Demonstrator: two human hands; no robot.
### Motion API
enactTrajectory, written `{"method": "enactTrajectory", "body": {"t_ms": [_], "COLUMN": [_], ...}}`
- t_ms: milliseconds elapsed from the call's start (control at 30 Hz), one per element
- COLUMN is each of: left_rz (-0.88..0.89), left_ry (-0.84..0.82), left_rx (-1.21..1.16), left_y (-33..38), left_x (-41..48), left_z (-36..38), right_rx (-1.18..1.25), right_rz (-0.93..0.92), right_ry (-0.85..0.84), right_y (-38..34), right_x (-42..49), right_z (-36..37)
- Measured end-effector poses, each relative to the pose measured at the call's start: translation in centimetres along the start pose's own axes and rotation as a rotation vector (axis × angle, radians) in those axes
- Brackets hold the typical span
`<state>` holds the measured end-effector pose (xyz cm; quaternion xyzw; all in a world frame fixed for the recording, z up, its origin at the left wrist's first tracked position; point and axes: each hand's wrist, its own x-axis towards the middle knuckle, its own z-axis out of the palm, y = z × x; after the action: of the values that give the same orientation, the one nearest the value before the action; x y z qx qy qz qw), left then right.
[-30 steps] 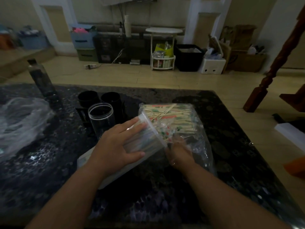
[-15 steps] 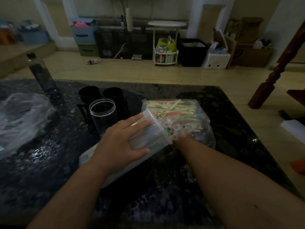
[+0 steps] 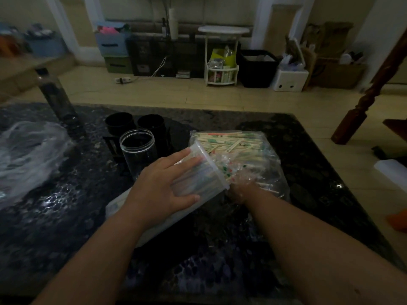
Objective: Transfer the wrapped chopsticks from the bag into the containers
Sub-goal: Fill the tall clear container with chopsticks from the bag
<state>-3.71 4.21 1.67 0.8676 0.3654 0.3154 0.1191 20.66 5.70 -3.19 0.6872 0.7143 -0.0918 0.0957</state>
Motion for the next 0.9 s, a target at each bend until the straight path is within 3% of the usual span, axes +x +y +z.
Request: {"method": "enactTrajectory", "body": {"t_ms": [100, 233, 433, 900], "left_rz": [0.001, -0.01, -0.01, -0.008], "left_ry": [0.004, -0.002, -0.007, -0.013], "left_rx": [-0.004, 0.0, 0.024, 0.06], "left_y": [0.0, -0.1, 0.0, 0.8], "left_x": [0.0, -0.2, -0.6, -0.8], "left_z": [-0.2, -0.3, -0.5, -0.6], "right_rx": [0.073, 0.119, 0.137, 0.083], "right_rz": [0.085, 0.099, 0.249, 0.14], "right_ry": [0.025, 0.217, 0.241, 0.416], "right_y": [-0.4, -1.4, -1.1, -2.3], "right_x": [-1.0, -2.4, -5.7, -8.6], "right_z": [0.7, 2.5, 3.4, 2.6]}}
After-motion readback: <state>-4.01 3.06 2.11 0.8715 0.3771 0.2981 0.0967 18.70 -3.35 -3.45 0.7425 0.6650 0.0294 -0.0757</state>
